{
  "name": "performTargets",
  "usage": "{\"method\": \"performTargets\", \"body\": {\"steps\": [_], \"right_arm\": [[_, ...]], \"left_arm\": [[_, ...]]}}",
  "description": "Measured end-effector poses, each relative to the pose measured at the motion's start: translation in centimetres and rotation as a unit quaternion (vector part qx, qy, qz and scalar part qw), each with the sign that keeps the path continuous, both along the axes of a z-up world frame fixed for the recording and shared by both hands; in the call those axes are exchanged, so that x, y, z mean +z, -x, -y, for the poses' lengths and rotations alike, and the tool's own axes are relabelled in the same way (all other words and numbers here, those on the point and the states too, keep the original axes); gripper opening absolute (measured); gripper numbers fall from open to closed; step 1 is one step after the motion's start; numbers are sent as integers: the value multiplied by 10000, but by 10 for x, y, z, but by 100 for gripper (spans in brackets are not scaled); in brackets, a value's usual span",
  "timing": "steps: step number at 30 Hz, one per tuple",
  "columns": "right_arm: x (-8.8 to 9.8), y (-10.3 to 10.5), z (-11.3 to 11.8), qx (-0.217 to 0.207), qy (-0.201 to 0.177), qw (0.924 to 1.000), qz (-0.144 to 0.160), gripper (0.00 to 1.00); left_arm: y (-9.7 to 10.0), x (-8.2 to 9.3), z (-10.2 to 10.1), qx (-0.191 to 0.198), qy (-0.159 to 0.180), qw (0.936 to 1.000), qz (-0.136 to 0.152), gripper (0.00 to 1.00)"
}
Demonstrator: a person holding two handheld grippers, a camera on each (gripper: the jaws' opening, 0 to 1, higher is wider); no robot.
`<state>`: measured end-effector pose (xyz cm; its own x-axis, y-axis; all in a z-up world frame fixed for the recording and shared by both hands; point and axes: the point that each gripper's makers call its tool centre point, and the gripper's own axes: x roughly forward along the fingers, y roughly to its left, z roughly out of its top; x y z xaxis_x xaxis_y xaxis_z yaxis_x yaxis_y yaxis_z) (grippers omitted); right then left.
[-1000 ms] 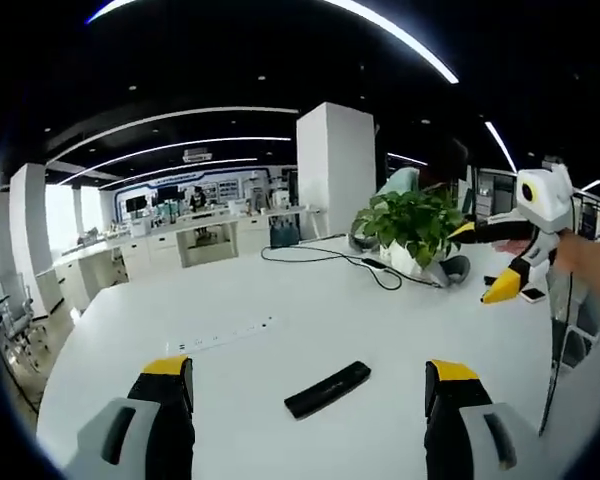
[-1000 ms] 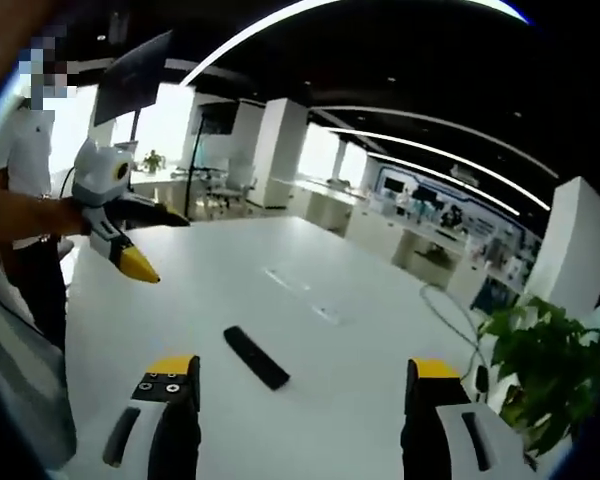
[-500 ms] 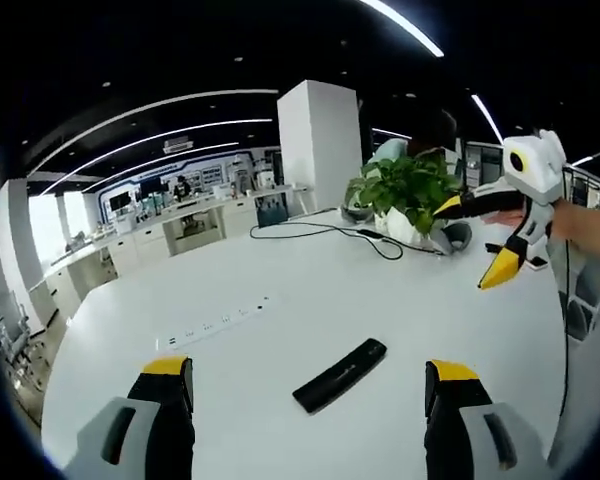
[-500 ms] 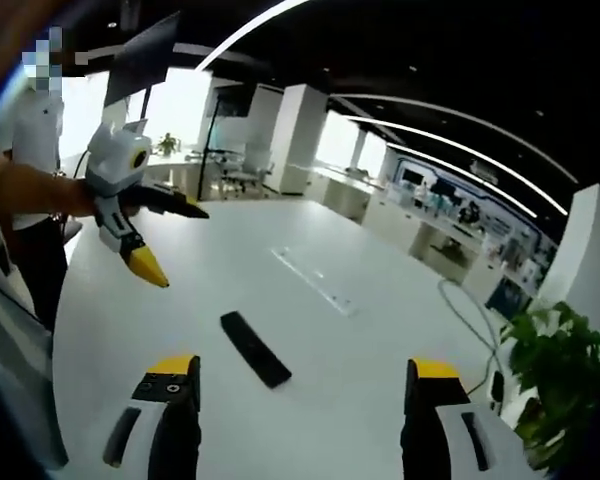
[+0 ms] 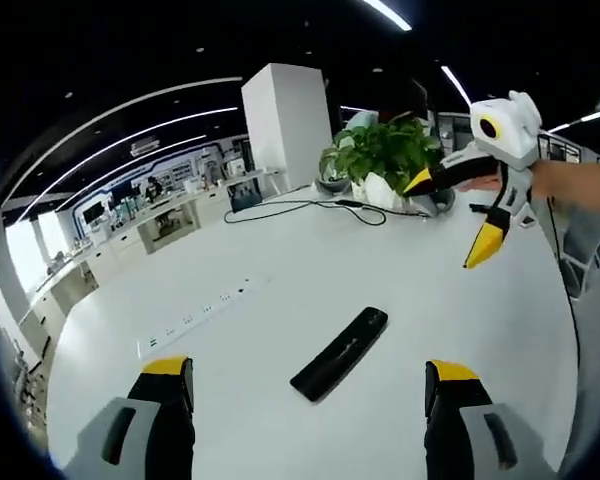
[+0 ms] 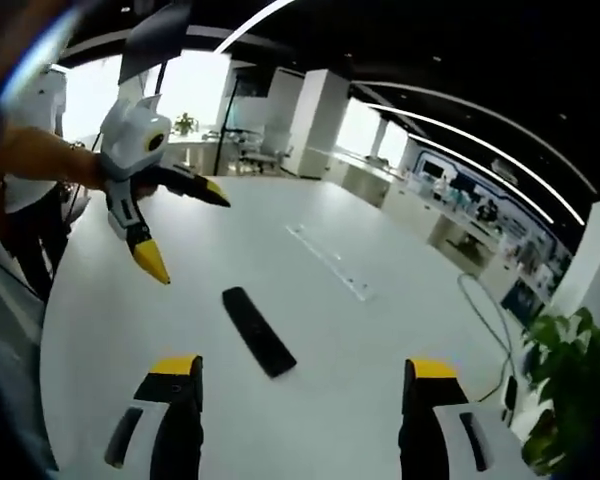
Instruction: Press the specified remote control buttons in sequence, fully releasing each button before pressing the next.
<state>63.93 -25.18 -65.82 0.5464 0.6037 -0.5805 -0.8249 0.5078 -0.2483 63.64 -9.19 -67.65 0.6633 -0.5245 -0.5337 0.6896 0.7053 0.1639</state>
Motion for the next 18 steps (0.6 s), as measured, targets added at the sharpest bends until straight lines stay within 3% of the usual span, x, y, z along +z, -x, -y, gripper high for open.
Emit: {"method": "performTargets", "body": {"steps": [7, 16, 18], "right_arm": [[-14, -5, -7, 150, 113, 9998, -81, 80], [-32, -16, -16, 392, 302, 9987, -150, 79], [-35, -19, -18, 449, 346, 9983, -154, 79]], "left_arm": [[-7, -14, 1, -213, -147, 9996, -53, 100], [-8, -32, 11, -817, -430, 9956, -170, 100], [-7, -36, 12, -920, -516, 9942, -216, 93]]}}
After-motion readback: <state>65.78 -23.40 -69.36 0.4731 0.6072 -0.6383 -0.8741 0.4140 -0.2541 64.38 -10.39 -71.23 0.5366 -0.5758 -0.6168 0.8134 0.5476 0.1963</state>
